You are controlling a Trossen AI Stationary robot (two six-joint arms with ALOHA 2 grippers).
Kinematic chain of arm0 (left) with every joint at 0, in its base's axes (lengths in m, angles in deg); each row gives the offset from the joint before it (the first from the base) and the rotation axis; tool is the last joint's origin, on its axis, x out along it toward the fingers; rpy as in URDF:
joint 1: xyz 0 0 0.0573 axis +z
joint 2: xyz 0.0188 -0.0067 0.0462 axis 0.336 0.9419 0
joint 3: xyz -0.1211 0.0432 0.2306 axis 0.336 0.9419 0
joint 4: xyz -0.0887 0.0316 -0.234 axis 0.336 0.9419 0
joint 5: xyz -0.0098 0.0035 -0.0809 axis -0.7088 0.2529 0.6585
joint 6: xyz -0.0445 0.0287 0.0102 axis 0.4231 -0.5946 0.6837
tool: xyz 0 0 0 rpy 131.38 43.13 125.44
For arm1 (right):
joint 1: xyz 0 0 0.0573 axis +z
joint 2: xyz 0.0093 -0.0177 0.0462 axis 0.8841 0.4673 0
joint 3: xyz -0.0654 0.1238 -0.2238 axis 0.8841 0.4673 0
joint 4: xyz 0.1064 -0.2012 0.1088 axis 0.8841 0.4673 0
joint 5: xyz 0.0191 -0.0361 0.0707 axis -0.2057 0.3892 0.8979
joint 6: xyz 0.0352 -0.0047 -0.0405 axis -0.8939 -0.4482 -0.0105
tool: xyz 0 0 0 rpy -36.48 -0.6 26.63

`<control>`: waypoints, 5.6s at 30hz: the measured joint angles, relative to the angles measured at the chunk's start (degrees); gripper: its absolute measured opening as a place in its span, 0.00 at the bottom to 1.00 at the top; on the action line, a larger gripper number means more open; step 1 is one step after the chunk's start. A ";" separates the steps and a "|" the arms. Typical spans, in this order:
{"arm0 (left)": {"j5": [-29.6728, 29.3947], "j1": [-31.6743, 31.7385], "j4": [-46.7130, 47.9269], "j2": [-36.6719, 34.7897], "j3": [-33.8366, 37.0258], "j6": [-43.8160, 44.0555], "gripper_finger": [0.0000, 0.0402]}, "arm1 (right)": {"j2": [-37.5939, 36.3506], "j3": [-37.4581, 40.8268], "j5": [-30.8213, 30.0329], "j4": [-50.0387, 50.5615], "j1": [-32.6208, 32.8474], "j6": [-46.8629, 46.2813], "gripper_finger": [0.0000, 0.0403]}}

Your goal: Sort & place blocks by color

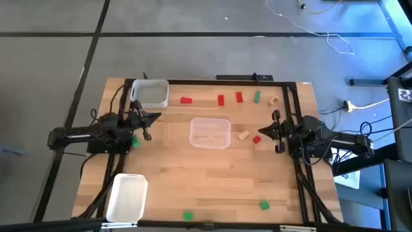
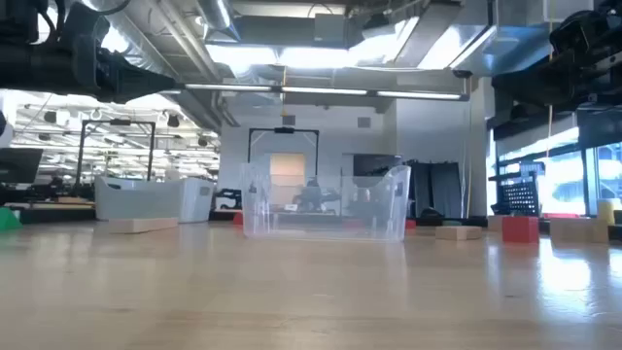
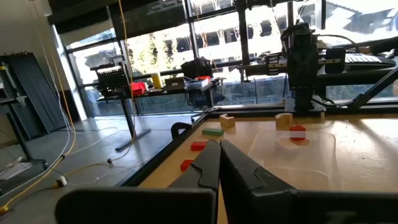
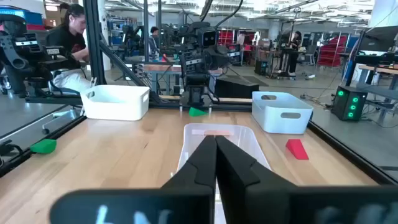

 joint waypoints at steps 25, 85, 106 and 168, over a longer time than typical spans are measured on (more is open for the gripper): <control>-0.02 -0.01 0.01 0.01 0.01 0.00 0.00 | -0.02 0.00 0.00 -0.02 0.01 0.02 0.02; -0.02 -0.01 -0.01 -0.01 0.01 0.00 0.00 | 50.20 -51.16 -10.46 59.58 0.02 -31.88 0.00; -0.68 0.01 -0.01 -0.01 0.01 -1.44 0.00 | 60.80 -55.34 -5.78 69.10 -3.95 -40.59 0.06; -0.65 0.00 1.26 0.01 0.00 -1.62 0.00 | 77.61 -55.30 -5.32 66.21 -5.18 -36.21 0.34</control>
